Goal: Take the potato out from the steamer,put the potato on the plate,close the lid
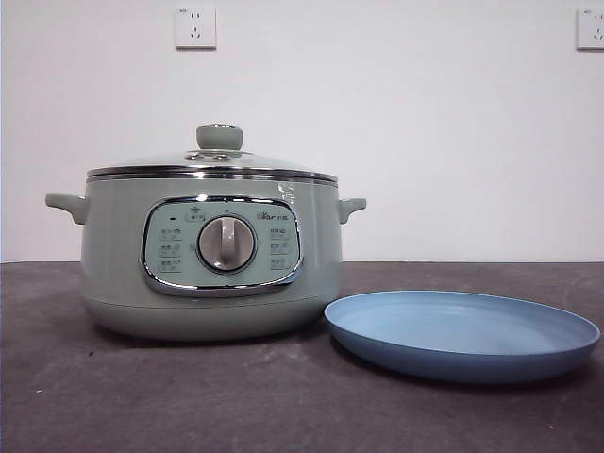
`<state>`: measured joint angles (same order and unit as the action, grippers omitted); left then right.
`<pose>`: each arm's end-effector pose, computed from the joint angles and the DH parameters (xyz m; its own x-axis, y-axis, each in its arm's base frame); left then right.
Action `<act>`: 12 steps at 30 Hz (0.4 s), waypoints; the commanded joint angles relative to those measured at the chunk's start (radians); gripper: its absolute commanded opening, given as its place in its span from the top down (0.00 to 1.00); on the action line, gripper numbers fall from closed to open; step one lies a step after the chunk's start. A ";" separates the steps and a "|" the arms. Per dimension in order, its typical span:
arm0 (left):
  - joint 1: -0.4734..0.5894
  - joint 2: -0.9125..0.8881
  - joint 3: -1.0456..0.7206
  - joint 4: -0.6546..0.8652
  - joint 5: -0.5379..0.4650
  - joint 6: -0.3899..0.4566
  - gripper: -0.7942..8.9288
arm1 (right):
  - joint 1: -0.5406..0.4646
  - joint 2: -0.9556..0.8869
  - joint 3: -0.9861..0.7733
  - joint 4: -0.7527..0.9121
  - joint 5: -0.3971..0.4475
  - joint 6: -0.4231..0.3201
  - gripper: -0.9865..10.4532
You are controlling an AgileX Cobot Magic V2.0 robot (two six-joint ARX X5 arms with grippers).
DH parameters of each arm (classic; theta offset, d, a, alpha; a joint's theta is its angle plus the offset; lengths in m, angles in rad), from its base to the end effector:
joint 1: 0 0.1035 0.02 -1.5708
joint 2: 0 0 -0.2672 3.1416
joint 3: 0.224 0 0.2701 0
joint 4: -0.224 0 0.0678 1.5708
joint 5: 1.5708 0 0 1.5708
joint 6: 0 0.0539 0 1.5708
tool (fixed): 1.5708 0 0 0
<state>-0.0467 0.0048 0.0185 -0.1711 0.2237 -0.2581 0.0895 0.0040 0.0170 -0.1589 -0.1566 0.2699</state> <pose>0.1335 -0.0182 0.1495 0.9516 -0.2666 -0.1528 0.2157 0.9337 -0.2857 0.1338 0.0204 0.1504 0.9594 0.2427 -0.1436 -0.1946 0.9384 0.2857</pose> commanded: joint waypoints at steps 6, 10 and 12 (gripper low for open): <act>0.002 0.004 0.104 -0.052 0.047 -0.113 0.93 | -0.002 0.028 0.110 -0.011 -0.006 0.159 0.92; 0.002 0.044 0.210 -0.152 0.047 -0.111 0.93 | -0.002 0.103 0.206 -0.037 -0.063 0.159 0.92; 0.002 0.085 0.266 -0.192 0.071 -0.098 0.93 | -0.002 0.160 0.275 -0.089 -0.085 0.148 0.92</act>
<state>-0.0467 0.0772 0.2680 -0.3565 0.2821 -0.3603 0.0895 0.1455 0.2661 -0.2390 -0.2359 0.4149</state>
